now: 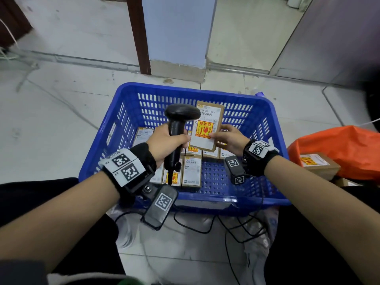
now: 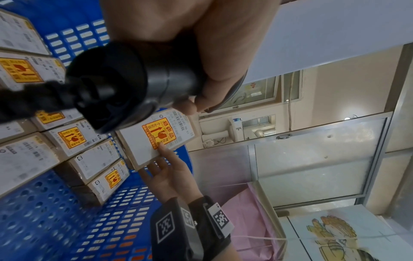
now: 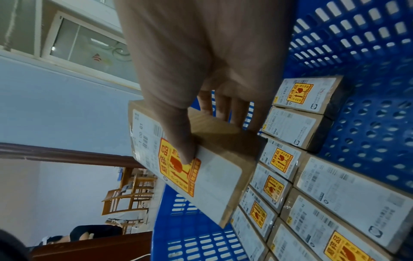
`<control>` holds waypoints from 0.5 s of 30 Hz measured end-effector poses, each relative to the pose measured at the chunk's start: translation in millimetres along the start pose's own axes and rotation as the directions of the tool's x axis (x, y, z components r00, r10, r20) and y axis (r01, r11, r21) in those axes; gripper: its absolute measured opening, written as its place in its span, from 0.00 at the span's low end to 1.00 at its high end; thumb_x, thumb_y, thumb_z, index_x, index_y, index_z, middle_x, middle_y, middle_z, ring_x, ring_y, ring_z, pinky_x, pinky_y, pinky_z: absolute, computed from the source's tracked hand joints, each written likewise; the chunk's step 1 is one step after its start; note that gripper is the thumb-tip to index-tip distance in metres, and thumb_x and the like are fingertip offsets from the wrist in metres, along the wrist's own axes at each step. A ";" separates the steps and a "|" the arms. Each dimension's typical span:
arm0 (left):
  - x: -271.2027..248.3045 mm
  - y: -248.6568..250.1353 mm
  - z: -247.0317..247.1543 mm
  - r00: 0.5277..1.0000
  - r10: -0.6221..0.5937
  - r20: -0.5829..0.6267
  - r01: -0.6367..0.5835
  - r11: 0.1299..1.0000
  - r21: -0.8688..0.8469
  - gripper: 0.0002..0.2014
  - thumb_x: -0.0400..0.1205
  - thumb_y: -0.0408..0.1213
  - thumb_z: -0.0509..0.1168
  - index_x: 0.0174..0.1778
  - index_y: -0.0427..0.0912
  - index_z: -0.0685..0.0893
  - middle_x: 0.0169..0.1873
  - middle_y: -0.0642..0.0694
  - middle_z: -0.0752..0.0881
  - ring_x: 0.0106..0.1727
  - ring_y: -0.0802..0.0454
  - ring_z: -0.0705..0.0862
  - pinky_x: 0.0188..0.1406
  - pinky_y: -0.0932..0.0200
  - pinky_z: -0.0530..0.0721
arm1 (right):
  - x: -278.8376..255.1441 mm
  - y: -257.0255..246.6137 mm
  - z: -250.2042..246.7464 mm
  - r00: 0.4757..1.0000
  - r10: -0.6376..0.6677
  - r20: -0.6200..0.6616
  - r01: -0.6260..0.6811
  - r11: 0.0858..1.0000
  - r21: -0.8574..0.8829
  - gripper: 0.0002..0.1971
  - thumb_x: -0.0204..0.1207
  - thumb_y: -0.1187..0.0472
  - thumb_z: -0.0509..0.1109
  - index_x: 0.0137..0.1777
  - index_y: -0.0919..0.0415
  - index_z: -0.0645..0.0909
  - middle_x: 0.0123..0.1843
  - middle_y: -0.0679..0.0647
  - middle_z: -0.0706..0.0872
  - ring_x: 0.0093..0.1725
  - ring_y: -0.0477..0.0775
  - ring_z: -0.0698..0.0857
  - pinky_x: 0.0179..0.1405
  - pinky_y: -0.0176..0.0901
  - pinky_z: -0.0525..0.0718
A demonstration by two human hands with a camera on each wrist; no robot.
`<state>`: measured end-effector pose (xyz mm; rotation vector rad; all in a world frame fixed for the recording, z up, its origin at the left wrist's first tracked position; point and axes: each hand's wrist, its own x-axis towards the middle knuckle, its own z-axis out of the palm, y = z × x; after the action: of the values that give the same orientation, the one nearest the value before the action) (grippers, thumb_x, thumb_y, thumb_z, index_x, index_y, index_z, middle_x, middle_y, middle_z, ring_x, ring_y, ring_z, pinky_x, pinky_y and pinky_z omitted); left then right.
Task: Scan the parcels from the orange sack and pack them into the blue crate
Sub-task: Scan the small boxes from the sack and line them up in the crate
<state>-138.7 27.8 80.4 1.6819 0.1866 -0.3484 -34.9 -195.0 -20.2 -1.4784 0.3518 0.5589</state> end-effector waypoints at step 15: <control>0.6 0.7 12.8 0.999 0.032 0.009 -0.033 0.988 0.154 0.03 0.80 0.29 0.67 0.44 0.38 0.80 0.33 0.46 0.81 0.42 0.47 0.82 0.56 0.47 0.81 | 4.9 11.0 -6.7 1.000 0.014 0.007 -0.014 1.000 -0.021 0.26 0.68 0.71 0.80 0.63 0.61 0.73 0.61 0.61 0.88 0.59 0.61 0.89 0.56 0.54 0.87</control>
<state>-139.5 15.0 79.5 1.8339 0.1299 -0.3504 -36.2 -201.0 -32.6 -1.4948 0.3513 0.5806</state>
